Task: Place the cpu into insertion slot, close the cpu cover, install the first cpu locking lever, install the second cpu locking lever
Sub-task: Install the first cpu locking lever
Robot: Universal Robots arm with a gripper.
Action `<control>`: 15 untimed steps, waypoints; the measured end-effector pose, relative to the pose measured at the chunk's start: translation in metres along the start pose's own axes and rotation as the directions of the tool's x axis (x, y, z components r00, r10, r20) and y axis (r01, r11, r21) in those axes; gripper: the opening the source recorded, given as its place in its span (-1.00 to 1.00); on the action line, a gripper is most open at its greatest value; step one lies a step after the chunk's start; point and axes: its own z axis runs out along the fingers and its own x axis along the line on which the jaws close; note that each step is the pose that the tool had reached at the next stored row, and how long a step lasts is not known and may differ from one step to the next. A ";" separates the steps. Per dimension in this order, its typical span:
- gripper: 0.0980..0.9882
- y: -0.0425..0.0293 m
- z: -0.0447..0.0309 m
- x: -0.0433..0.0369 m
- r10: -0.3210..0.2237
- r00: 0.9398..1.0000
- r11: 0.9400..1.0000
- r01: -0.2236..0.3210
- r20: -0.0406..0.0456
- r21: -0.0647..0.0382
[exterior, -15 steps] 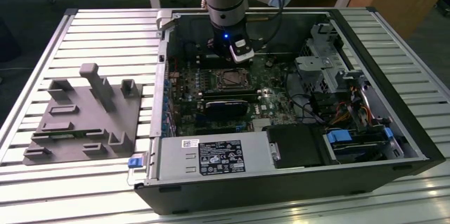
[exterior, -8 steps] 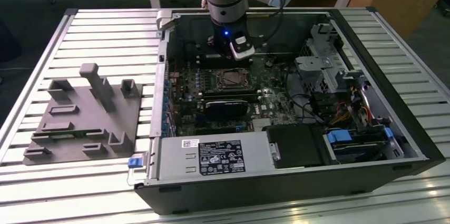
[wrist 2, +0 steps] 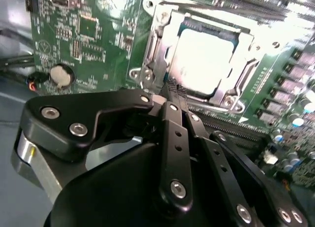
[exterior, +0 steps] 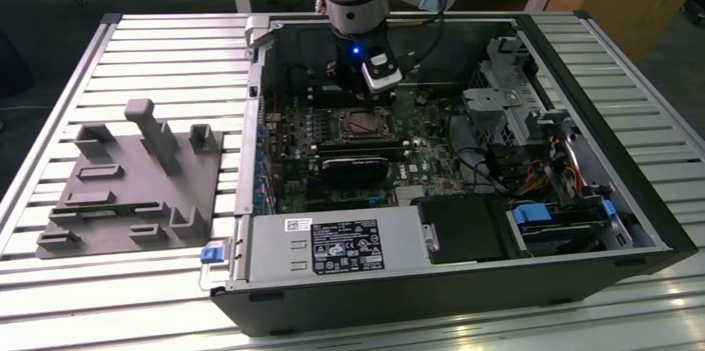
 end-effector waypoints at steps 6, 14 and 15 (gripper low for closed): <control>-0.98 -0.0001 0.0001 -0.0001 -0.009 1.000 0.999 0.008 0.012 0.043; -0.98 -0.0043 -0.0001 -0.0013 -0.010 1.000 0.999 0.009 0.013 0.048; -0.98 -0.0050 0.0000 -0.0014 -0.010 1.000 0.999 0.009 0.013 0.048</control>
